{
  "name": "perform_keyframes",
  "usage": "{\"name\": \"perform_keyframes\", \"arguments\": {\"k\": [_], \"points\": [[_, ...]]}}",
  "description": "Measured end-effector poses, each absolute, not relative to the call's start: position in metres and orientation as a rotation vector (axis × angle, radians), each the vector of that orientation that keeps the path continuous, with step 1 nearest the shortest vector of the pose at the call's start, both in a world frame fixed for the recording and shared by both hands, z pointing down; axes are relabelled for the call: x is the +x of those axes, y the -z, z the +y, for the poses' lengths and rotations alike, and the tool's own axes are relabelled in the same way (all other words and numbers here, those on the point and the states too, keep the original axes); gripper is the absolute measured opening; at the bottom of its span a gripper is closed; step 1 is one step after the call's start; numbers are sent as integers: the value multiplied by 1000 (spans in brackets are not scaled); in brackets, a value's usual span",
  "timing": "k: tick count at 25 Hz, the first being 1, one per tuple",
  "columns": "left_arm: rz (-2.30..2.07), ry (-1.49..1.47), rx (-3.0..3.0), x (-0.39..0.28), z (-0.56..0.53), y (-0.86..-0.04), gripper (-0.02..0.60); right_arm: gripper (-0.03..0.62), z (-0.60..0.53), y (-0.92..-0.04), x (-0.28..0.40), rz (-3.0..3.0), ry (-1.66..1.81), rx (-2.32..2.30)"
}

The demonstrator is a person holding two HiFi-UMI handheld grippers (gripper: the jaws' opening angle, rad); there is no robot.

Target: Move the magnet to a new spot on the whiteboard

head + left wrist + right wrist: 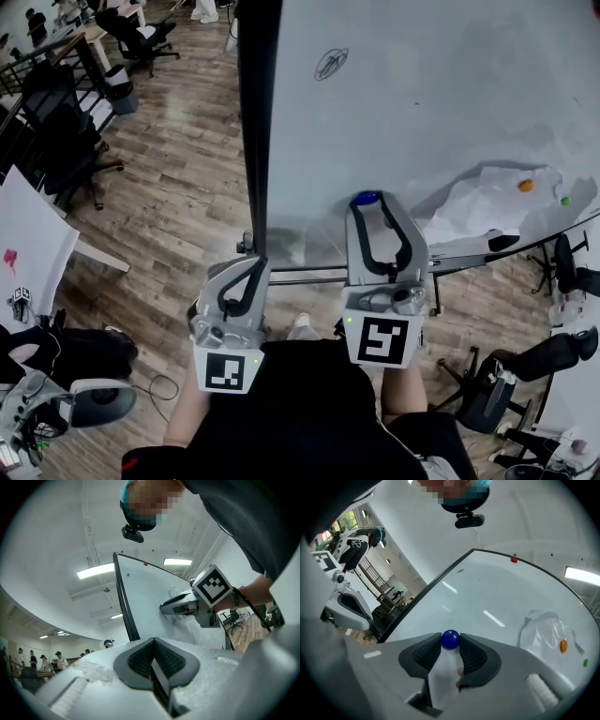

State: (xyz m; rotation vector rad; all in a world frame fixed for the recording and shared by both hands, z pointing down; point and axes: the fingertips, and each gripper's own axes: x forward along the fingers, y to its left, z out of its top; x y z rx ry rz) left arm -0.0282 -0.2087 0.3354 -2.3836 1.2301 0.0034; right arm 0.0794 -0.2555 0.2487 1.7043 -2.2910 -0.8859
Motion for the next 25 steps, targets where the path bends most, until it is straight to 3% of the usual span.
{"name": "perform_keyframes", "arguments": {"k": [25], "points": [[1193, 12, -2395, -32, -200, -335, 2, 130, -257, -250, 78, -2212, 895, 1722]]}}
